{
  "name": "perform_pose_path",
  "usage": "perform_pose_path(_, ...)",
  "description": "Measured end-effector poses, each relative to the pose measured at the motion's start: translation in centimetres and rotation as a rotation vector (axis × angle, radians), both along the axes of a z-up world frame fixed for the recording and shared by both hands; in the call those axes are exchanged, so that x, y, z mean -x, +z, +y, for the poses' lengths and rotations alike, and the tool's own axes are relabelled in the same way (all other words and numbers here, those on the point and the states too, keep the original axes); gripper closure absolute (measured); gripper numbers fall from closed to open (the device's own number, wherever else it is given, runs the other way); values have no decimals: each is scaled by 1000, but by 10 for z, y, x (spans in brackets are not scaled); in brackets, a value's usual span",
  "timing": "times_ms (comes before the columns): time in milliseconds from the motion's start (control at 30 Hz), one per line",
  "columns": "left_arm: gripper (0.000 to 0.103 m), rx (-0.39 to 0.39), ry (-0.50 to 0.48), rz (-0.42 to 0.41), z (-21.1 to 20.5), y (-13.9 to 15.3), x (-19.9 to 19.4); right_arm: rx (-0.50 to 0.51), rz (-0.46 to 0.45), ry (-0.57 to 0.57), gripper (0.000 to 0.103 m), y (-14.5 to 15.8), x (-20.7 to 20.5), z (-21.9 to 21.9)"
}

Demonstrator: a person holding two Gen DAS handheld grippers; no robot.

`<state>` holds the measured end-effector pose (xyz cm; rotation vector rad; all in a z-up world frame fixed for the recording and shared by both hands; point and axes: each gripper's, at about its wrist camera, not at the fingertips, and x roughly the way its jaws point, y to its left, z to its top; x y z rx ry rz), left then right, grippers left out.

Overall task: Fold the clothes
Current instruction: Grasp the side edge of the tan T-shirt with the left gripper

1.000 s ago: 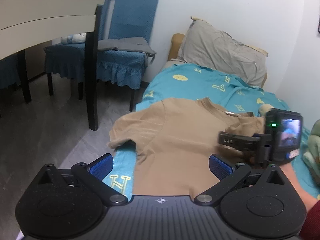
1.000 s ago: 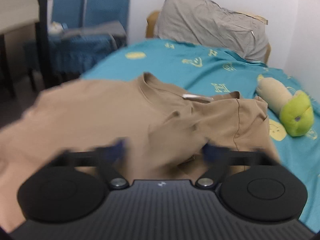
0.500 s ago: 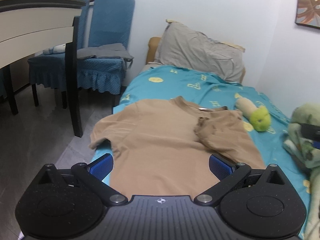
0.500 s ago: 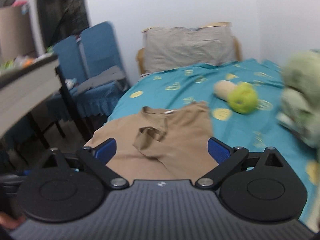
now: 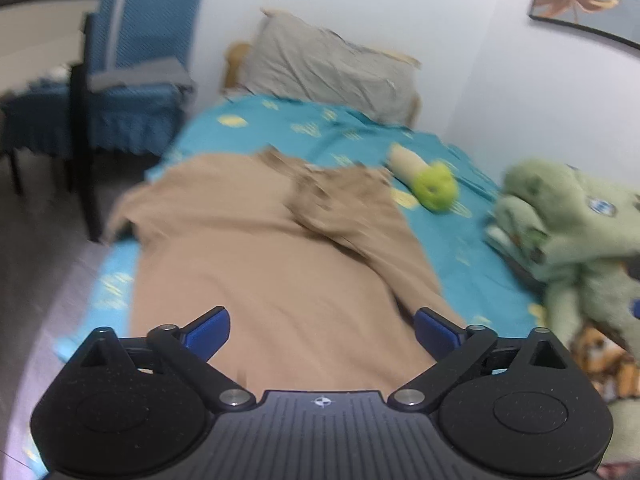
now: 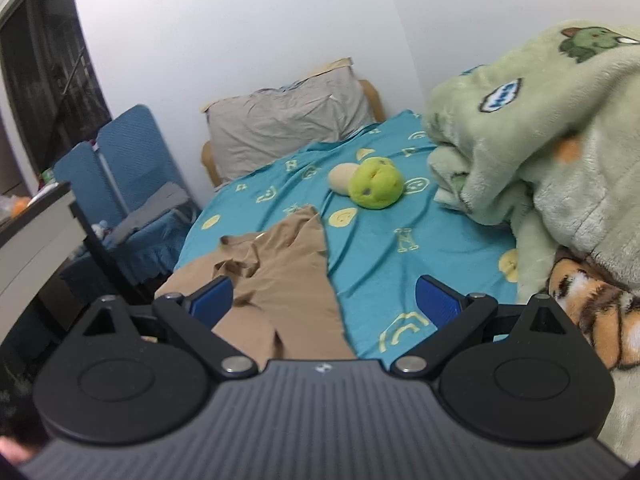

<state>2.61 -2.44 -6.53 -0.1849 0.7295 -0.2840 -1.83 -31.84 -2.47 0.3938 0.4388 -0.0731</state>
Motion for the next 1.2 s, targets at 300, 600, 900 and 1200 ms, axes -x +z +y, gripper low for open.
perform_pose_path(300,33,87,-240,129,-71,-41,17,-68,-18,-15,3,-5,3,-22)
perform_pose_path(600,67,237,-348,297,-86,-81,14,-168,-51,-4,3,2,15,-57)
perform_pose_path(900,82,286,-375,357,-84,-89,15,-220,-17,-37,3,-9,12,-86)
perform_pose_path(1200,103,295,-447,349,-99,-94,18,-262,75,-12,3,-30,-8,-80)
